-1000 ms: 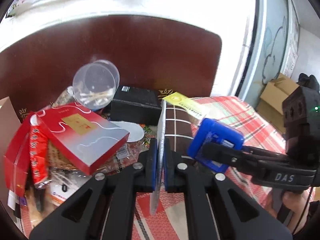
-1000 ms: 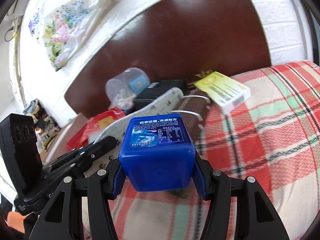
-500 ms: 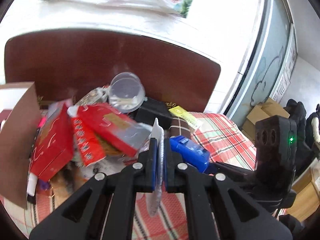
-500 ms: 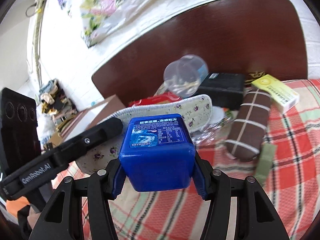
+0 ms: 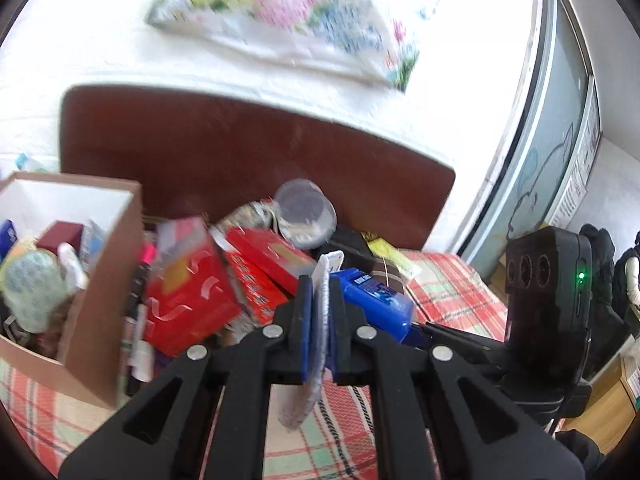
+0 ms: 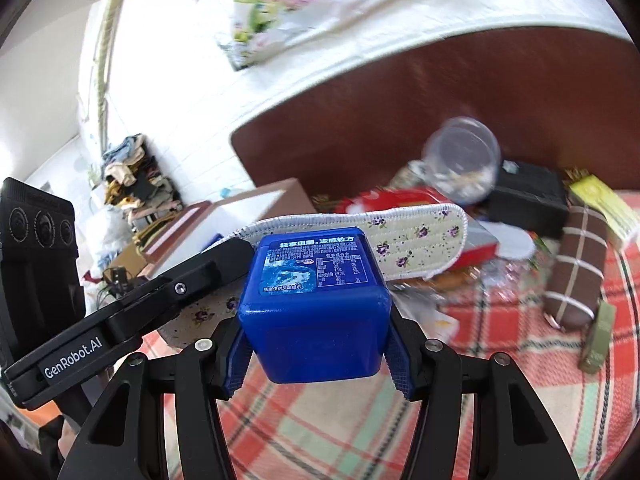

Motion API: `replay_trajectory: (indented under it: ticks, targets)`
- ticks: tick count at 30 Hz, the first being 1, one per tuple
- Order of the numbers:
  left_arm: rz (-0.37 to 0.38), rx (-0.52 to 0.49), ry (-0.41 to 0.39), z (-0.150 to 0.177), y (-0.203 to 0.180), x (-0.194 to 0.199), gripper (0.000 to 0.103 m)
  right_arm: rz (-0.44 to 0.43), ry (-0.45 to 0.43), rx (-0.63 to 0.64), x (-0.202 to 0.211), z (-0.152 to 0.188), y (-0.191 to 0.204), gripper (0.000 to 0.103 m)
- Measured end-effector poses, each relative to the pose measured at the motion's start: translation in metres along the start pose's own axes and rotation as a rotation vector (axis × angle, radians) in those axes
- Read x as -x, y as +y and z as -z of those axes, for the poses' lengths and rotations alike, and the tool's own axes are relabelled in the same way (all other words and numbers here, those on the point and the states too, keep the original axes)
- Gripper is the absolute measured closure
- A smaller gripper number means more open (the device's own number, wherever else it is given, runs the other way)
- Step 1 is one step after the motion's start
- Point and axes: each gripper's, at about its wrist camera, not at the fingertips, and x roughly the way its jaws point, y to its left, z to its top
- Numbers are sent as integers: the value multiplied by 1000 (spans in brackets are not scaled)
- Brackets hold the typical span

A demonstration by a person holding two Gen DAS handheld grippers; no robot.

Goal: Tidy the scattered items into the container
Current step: 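Lift the insole and blue container and carry both toward the cardboard box, then open both grippers to drop the insole and blue container into the box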

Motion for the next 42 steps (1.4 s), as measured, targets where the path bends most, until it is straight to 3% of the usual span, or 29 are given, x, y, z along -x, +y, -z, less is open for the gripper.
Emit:
replay_trajectory:
  ticks: [9, 17, 24, 26, 33, 34, 35, 36, 37, 42]
  targets:
    - [-68, -33, -162, -54, 31, 87, 96, -73, -73, 129, -8, -47, 96, 44]
    - [-175, 0, -244, -91, 104, 145, 97, -160, -68, 214, -66, -81, 183, 44]
    - [-251, 78, -225, -85, 180, 160, 93, -219, 36, 273, -143, -75, 235, 44]
    - [-271, 94, -214, -76, 195, 156, 92, -198, 61, 301, -161, -67, 244, 44]
    - [-275, 159, -163, -56, 231, 143, 91, -163, 139, 292, -200, -50, 242, 44]
    - [-282, 160, -158, -58, 232, 142, 69, -135, 137, 294, -203, -49, 243, 37]
    - [-315, 165, -158, -57, 234, 144, 16, -102, 130, 298, -204, -48, 243, 16]
    - [-341, 168, -162, -56, 235, 146, 1, -87, 125, 301, -205, -47, 243, 4]
    - [-360, 166, -178, -54, 235, 150, 0, -78, 116, 301, -202, -46, 243, 0]
    - [-401, 136, -172, -53, 225, 154, 0, -71, 110, 285, -181, -48, 243, 0]
